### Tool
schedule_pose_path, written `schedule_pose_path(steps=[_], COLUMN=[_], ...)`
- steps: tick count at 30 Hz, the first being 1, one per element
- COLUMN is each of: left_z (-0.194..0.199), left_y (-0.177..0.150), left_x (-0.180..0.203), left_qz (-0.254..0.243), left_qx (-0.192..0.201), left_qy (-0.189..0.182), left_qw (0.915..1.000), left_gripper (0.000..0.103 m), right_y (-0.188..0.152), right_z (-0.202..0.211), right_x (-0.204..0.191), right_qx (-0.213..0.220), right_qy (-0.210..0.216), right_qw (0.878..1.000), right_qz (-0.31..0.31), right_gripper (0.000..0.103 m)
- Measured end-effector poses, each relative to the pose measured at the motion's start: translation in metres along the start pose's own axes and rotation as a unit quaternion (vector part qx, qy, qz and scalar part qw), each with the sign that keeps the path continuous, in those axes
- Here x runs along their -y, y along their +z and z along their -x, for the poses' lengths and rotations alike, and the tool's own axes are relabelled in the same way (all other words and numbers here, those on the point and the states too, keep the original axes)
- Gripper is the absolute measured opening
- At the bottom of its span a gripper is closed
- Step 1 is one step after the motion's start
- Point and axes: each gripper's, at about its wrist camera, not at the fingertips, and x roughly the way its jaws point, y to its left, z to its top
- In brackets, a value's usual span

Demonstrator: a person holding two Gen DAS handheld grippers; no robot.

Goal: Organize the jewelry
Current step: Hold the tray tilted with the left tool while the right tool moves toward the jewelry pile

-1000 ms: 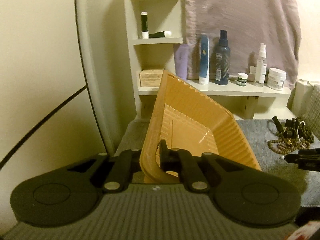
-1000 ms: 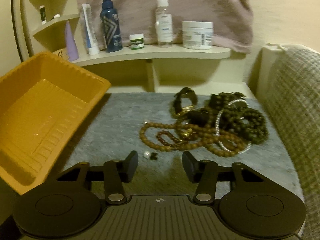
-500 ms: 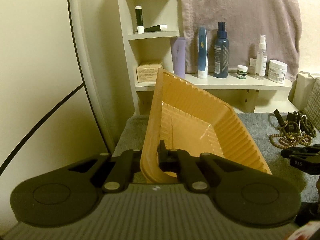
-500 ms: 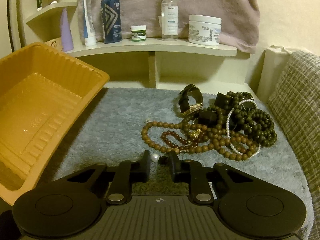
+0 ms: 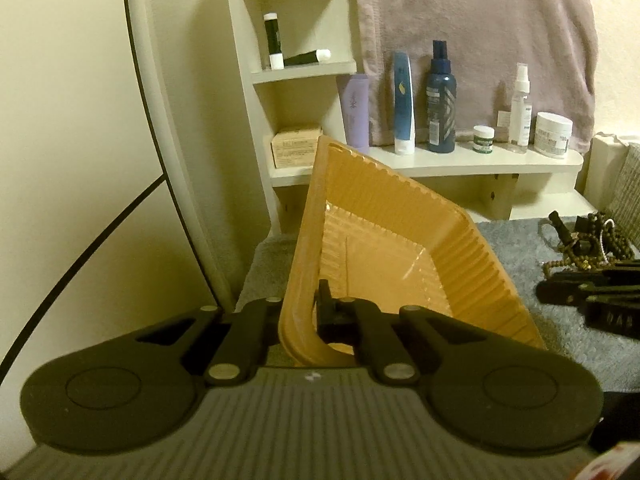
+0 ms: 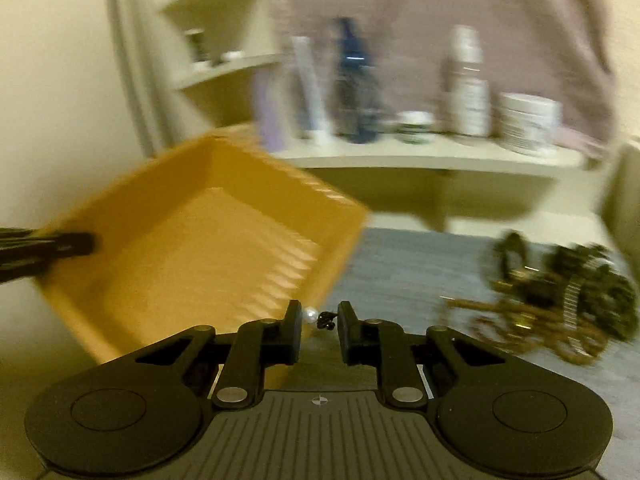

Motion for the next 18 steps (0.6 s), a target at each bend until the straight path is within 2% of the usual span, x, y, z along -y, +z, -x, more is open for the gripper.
schedule_pose_path(steps=[4, 8, 10, 12, 13, 14, 18], left_z=[-0.001, -0.002, -0.003, -0.004, -0.004, -0.004, -0.003], left_y=[-0.002, -0.002, -0.002, -0.003, -0.003, -0.003, -0.003], left_x=[0.001, 0.001, 0.001, 0.001, 0.001, 0.001, 0.001], left_qz=[-0.006, -0.007, -0.007, -0.007, -0.008, -0.009, -0.01], left_qx=[0.0, 0.002, 0.002, 0.004, 0.005, 0.005, 0.007], left_qy=[0.001, -0.002, -0.003, -0.005, -0.005, -0.005, -0.005], left_qw=[1.0, 1.0, 1.0, 1.0, 0.9999, 0.9999, 0.9999], left_gripper=[0.004, 0.004, 0.004, 0.004, 0.004, 0.004, 0.004], right_y=[-0.003, -0.005, -0.007, -0.007, -0.008, -0.008, -0.013], right_z=[-0.013, -0.022, -0.024, -0.024, -0.02, -0.016, 0.007], right_x=[-0.02, -0.023, -0.022, -0.02, -0.018, -0.015, 0.004], right_qx=[-0.015, -0.024, -0.024, -0.027, -0.02, -0.013, 0.013], right_qy=[0.02, 0.028, 0.045, 0.041, 0.039, 0.036, -0.017], right_qw=[0.999, 0.999, 0.999, 0.999, 0.999, 0.999, 0.999], right_qz=[0.022, 0.018, 0.014, 0.009, 0.004, -0.002, -0.043], right_gripper=[0.019, 0.019, 0.019, 0.029, 0.043, 0.051, 0.051])
